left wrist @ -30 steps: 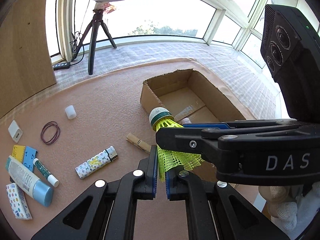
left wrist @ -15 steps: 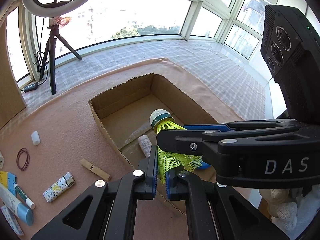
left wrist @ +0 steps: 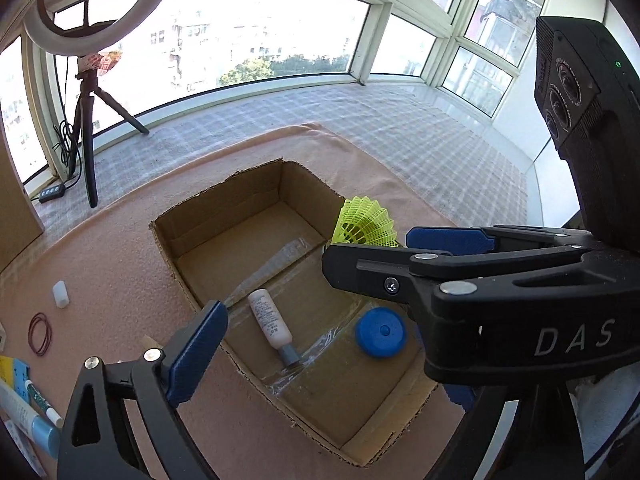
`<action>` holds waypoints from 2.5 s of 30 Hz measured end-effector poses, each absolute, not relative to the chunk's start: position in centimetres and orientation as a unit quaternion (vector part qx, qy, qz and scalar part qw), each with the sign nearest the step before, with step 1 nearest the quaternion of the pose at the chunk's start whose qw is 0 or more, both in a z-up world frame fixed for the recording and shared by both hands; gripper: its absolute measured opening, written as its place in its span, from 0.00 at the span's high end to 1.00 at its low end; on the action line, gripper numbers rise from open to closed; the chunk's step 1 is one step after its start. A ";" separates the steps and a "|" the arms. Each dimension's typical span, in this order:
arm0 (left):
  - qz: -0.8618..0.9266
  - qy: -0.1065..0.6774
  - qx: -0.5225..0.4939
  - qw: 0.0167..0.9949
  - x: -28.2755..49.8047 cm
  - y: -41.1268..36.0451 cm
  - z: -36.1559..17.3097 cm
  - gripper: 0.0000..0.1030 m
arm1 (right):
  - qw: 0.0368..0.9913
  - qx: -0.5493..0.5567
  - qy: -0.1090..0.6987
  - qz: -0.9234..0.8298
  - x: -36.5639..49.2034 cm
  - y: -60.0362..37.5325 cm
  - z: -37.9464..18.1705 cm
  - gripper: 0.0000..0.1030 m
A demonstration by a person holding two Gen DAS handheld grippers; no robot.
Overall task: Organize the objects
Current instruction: 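Carry the shuttlecock into the cardboard box and open the right tool, then move the left tool back to the white-and-blue tube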
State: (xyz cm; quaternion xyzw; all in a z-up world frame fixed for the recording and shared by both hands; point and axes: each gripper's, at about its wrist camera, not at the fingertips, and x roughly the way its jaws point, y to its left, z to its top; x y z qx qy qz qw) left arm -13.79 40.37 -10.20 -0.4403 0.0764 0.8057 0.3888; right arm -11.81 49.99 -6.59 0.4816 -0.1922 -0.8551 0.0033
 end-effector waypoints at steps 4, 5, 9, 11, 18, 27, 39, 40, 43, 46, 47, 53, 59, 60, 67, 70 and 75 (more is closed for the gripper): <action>0.807 0.077 -0.441 0.385 -13.8 40.2 -10.3 0.07 | 0.005 0.483 -0.195 -0.854 -11.7 50.1 -6.7 0.28; 0.807 0.077 -0.441 0.384 -13.8 40.2 -10.3 0.06 | 0.005 0.483 -0.196 -0.853 -11.7 50.1 -6.7 0.28; 0.809 0.076 -0.441 0.381 -13.7 39.8 -10.2 0.07 | 0.006 0.484 -0.196 -0.853 -11.7 49.8 -6.7 0.28; 0.810 0.075 -0.442 0.378 -13.7 39.5 -10.2 0.07 | 0.008 0.483 -0.196 -0.853 -11.6 49.6 -6.7 0.28; 0.820 0.074 -0.441 0.358 -13.7 37.1 -10.0 0.07 | 0.017 0.485 -0.202 -0.851 -11.8 48.6 -6.9 0.28; 0.835 0.054 -0.455 0.304 -15.7 30.8 -10.5 0.07 | 0.031 0.493 -0.202 -0.846 -12.4 46.5 -7.4 0.28; 0.849 -0.012 -0.488 0.200 -20.0 17.8 -11.5 0.07 | 0.065 0.508 -0.187 -0.838 -12.3 42.1 -8.1 0.28; 0.849 -0.018 -0.492 0.195 -20.4 16.6 -11.7 0.07 | 0.069 0.510 -0.189 -0.837 -12.4 41.7 -8.3 0.28; 0.850 -0.021 -0.499 0.168 -21.5 13.6 -12.0 0.07 | 0.073 0.513 -0.196 -0.833 -12.4 41.0 -8.7 0.28; 0.851 -0.027 -0.506 0.135 -22.9 10.4 -12.4 0.07 | 0.078 0.517 -0.196 -0.830 -12.4 40.0 -8.9 0.28; 0.852 -0.033 -0.508 0.126 -23.5 9.3 -12.5 0.07 | 0.080 0.518 -0.194 -0.829 -12.3 39.7 -9.0 0.28; 0.848 -0.071 -0.520 0.070 -27.4 3.2 -13.8 0.07 | 0.080 0.524 -0.182 -0.828 -11.7 38.1 -9.2 0.28; 0.831 -0.095 -0.547 0.033 -31.1 -0.7 -16.5 0.21 | 0.076 0.526 -0.190 -0.825 -11.0 37.7 -9.6 0.28; 0.828 -0.101 -0.551 0.031 -31.5 -1.2 -17.0 0.23 | 0.078 0.527 -0.190 -0.825 -10.9 37.7 -9.7 0.28; 0.803 -0.091 -0.585 0.061 -32.3 0.1 -20.1 0.48 | 0.062 0.532 -0.196 -0.822 -10.4 38.5 -10.1 0.28; 0.802 -0.069 -0.588 0.081 -31.8 1.9 -20.9 0.49 | 0.060 0.532 -0.193 -0.822 -10.5 38.4 -10.0 0.28; 0.803 -0.027 -0.585 0.110 -30.4 5.4 -20.8 0.52 | 0.068 0.536 -0.182 -0.821 -10.7 37.7 -10.0 0.28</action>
